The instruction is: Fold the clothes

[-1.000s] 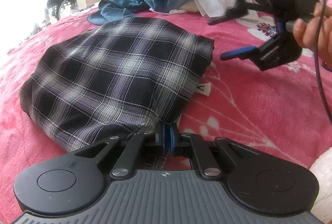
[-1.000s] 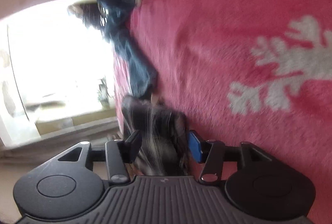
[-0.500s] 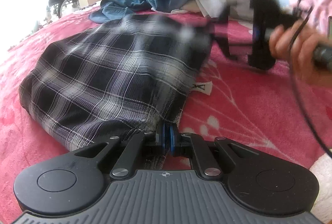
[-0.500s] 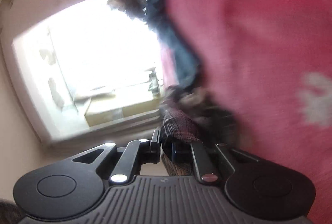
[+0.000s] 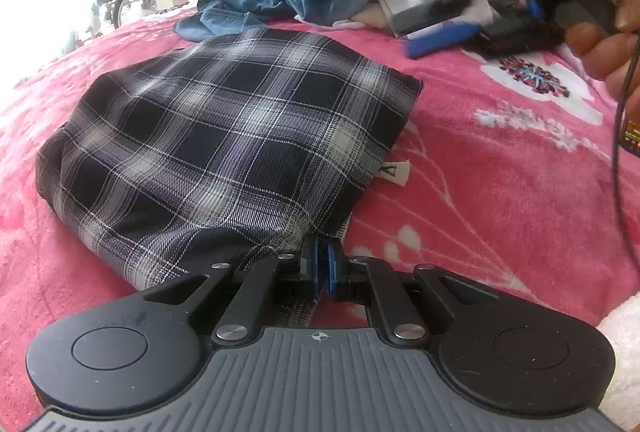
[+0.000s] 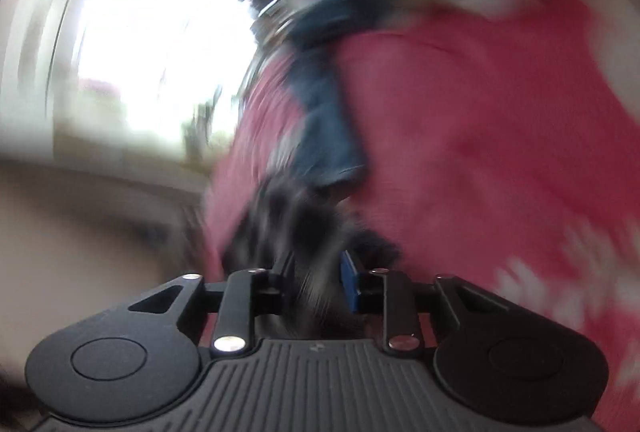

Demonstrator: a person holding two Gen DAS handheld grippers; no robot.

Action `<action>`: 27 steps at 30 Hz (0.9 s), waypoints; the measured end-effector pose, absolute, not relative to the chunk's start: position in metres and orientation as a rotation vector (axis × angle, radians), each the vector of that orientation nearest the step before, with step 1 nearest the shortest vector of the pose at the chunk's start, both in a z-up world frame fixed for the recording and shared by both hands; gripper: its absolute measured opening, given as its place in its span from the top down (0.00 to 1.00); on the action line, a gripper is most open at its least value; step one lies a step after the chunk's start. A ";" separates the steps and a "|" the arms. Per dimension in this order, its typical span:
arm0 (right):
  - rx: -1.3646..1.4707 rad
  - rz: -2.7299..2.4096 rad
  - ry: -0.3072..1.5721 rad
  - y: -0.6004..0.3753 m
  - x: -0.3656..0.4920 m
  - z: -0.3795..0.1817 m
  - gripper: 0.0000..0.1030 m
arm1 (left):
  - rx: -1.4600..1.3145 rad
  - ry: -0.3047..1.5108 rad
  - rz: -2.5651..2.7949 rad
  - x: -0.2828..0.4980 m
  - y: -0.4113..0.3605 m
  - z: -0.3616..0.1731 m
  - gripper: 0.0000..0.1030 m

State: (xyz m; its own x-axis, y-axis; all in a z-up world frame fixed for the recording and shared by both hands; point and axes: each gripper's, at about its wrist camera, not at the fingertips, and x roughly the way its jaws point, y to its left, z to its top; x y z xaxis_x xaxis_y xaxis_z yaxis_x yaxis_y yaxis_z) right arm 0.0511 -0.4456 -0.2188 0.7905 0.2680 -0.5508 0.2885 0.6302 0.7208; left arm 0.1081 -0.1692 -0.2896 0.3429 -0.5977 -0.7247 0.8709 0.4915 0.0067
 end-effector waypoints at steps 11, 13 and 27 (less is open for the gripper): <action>0.293 -0.012 0.921 -0.376 0.093 -0.238 0.85 | 0.236 0.701 -0.934 0.076 -0.136 -0.259 0.95; 0.277 -0.014 0.915 -0.374 0.093 -0.232 0.82 | 0.187 0.685 -0.875 0.074 -0.124 -0.251 0.95; 0.234 -0.044 0.944 -0.369 0.096 -0.226 0.82 | -0.170 0.990 -0.636 0.118 -0.089 -0.280 0.76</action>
State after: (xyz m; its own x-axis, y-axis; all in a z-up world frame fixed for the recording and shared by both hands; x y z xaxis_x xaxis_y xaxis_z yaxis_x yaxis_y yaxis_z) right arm 0.0965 -0.3687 -0.2258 0.5878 0.0648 -0.8064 0.1391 0.9739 0.1796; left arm 0.1182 -0.0892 -0.2801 0.3853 -0.5710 -0.7249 0.4219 0.8076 -0.4120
